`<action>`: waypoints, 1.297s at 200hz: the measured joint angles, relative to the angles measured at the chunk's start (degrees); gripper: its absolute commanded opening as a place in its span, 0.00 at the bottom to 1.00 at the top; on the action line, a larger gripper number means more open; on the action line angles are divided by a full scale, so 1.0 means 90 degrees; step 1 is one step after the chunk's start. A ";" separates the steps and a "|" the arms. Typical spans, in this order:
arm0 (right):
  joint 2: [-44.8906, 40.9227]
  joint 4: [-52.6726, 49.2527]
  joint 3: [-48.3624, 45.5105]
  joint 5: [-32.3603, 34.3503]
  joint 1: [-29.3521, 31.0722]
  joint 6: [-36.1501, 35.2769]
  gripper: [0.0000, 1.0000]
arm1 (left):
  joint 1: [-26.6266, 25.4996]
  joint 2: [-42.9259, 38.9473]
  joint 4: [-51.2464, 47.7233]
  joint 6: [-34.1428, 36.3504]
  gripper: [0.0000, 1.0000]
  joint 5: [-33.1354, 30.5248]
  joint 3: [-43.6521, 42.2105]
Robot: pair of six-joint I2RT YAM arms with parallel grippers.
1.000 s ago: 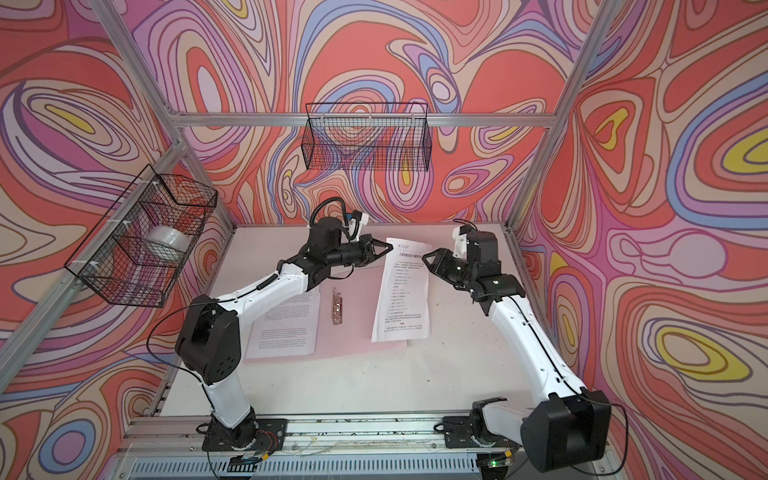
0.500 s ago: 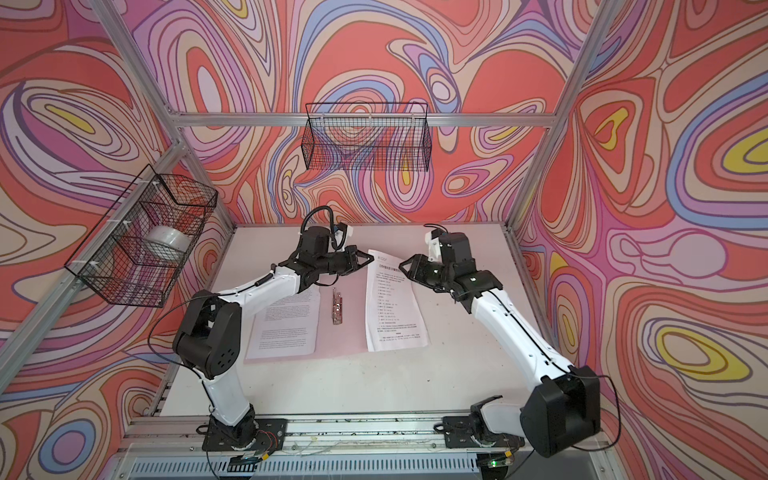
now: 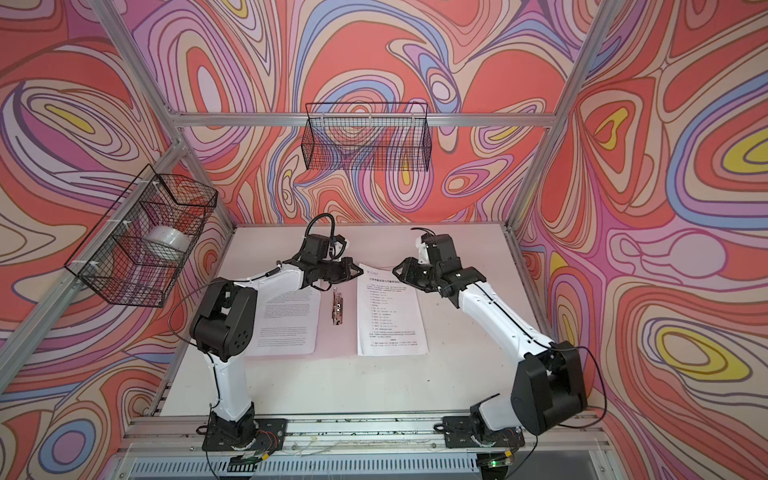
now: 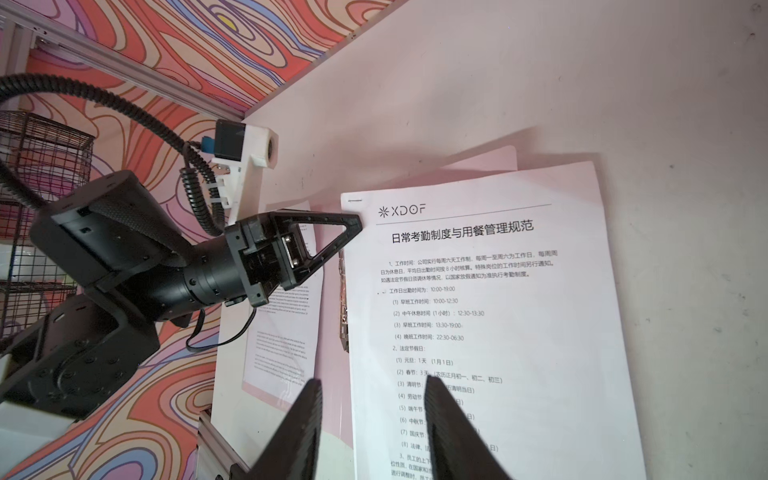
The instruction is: Put the files into the folder
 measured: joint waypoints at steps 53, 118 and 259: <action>0.0226 0.0090 0.0010 0.0034 0.0078 0.0002 0.42 | 0.0010 0.0243 -0.0503 0.0753 0.00 -0.0704 0.0163; 0.0420 0.0126 0.0087 0.0085 0.0153 0.0032 0.41 | 0.0163 0.0476 -0.0765 0.1132 0.00 -0.1248 0.0338; 0.0651 0.0151 0.0231 0.0160 0.0160 0.0051 0.40 | 0.0177 0.0724 -0.0869 0.1307 0.00 -0.1977 0.0459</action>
